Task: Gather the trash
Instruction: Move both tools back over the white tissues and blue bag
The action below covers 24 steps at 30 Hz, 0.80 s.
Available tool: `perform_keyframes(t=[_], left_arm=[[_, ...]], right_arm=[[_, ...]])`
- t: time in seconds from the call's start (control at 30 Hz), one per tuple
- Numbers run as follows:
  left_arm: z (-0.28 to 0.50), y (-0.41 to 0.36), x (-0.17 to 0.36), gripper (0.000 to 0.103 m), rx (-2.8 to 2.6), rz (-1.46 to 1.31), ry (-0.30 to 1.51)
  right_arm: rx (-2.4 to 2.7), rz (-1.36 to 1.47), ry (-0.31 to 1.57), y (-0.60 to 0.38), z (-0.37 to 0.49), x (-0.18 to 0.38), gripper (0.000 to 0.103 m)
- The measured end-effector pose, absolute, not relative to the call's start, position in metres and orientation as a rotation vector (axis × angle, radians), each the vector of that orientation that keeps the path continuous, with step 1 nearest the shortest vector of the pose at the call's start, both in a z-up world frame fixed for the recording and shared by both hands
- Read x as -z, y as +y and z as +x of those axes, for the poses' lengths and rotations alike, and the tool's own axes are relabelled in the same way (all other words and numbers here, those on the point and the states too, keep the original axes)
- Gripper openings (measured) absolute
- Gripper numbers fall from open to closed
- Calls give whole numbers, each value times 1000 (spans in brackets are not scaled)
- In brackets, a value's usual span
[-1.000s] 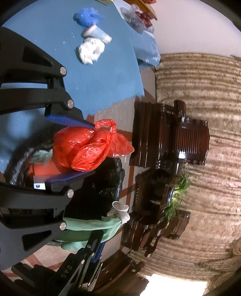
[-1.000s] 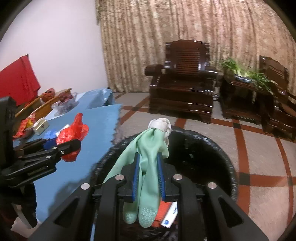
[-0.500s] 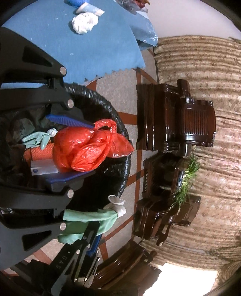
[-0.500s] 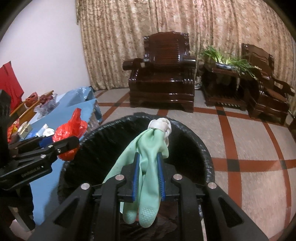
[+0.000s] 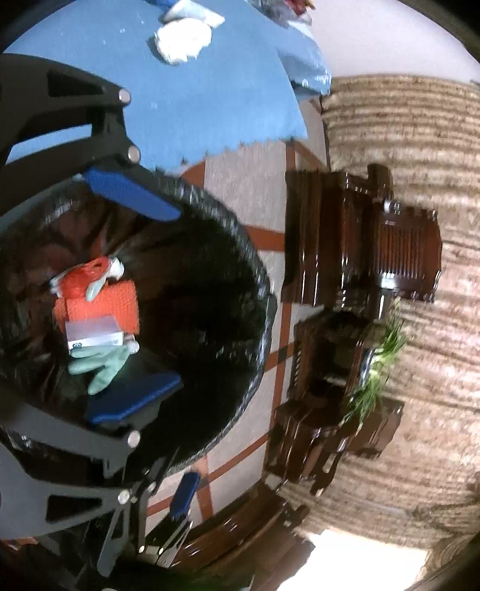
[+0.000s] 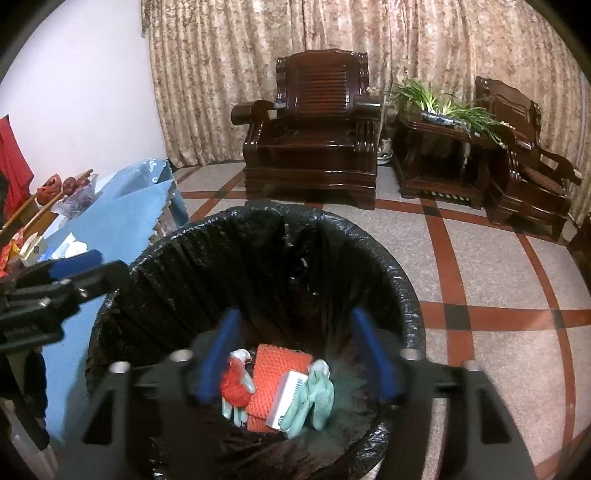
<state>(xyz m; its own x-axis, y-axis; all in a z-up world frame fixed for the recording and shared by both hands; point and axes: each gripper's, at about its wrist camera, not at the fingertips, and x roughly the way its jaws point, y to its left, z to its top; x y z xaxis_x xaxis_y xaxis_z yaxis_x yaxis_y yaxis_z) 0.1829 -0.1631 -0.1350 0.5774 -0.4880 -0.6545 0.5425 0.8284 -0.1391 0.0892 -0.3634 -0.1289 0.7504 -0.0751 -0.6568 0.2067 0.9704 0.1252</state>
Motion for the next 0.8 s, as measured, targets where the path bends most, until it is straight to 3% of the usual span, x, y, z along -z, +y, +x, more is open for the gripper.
perform_keyframes(t=[0.1, 0.8], left_arm=[[186, -144, 130, 90, 558, 73, 733], [188, 39, 113, 92, 191, 4, 691]], right_arm=[[149, 197, 696, -361, 89, 126, 97], [-92, 106, 663, -245, 134, 97, 97]])
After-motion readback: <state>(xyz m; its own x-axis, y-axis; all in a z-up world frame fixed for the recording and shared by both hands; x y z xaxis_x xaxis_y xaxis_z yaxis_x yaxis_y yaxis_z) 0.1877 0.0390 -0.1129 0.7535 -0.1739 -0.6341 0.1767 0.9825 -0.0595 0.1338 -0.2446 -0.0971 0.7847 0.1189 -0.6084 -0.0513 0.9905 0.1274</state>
